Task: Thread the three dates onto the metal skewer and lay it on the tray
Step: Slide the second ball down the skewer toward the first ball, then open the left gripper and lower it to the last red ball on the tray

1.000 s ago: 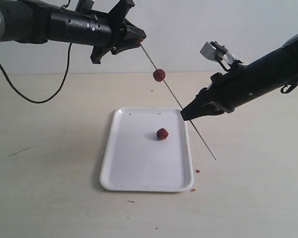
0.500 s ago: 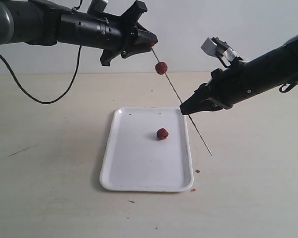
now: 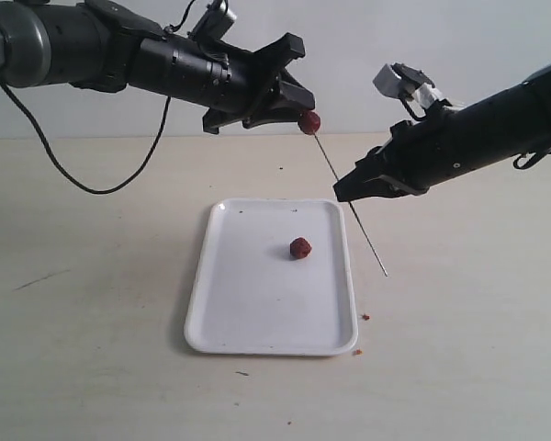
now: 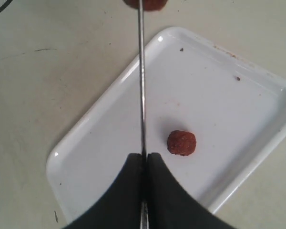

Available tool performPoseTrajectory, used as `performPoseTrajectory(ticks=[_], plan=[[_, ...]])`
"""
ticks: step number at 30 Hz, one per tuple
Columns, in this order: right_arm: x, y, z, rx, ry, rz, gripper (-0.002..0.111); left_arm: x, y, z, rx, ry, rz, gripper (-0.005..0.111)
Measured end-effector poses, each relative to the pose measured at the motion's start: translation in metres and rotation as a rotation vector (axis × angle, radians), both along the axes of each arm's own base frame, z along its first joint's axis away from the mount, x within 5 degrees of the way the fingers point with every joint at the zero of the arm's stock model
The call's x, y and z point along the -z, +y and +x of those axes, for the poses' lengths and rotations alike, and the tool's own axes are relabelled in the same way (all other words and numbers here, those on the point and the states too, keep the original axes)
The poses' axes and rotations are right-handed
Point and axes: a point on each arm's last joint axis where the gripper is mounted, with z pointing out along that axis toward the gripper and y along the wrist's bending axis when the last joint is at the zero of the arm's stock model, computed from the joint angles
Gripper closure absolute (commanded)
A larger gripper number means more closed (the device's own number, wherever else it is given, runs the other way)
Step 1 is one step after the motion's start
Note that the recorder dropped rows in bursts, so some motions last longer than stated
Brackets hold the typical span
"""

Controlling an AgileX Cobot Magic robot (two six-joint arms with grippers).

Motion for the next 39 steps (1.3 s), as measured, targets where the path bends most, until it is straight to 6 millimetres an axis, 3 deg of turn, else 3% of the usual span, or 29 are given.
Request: performPoseTrajectory(ticks=[10,17,31,39], plan=[[-0.001,0.0,0.001,0.016,-0.005,0.009,0.108,0.006,-0.005,-0.002,0.017,0.007,0.014,0.077],[-0.001,-0.001,0.003,0.032,-0.01,0.008,0.108,0.008,-0.006,-0.003,0.022,0.013,0.014,0.043],[0.002,-0.004,0.005,0.061,-0.023,-0.039,0.108,0.009,-0.004,-0.004,0.051,0.014,0.034,0.042],[0.003,-0.02,0.01,0.147,-0.026,-0.07,0.108,0.023,0.005,-0.009,0.179,-0.066,0.265,0.042]])
